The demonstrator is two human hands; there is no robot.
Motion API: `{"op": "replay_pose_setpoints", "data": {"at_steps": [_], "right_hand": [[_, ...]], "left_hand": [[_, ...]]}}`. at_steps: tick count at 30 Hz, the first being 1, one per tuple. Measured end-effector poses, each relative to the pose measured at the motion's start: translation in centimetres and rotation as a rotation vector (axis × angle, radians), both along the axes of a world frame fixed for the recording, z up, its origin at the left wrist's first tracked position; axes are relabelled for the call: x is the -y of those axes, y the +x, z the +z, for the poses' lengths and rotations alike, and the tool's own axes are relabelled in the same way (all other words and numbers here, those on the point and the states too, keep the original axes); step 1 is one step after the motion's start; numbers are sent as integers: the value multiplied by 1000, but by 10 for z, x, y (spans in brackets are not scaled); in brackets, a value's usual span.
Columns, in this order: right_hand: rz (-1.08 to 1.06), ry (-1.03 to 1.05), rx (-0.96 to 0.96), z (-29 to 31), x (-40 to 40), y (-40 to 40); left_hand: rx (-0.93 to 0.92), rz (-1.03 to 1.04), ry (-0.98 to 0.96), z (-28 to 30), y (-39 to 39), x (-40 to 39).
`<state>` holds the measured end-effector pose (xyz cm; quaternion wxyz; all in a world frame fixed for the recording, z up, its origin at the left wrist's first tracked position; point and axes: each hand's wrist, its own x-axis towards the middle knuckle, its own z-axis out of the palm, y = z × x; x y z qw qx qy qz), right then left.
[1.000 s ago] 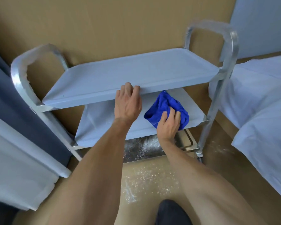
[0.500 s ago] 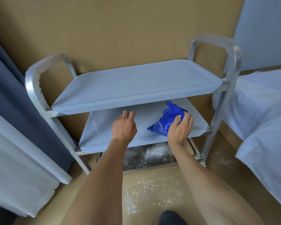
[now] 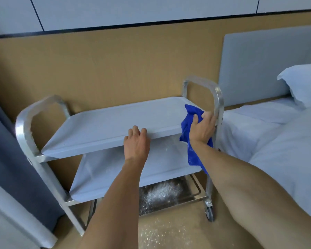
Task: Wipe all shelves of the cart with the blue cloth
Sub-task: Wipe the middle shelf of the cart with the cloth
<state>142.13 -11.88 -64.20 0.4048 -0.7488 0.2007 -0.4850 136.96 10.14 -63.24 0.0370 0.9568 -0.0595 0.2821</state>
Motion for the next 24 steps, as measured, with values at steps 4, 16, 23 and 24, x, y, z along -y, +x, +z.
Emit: {"op": "replay_pose_setpoints", "data": {"at_steps": [4,16,23,24], "right_hand": [[69,-191,-40,-31,-7,-4],[38,-624,-290,-36,32,4],[57,-514,-186,-1,35,25],[84,-499,-212,4,35,26]], "left_hand": [[-29,49,9,8,4,5],[1,85,-49,3,13,15],[78,148,-130,5,24,31],[111,139,-138,3,25,33]]}}
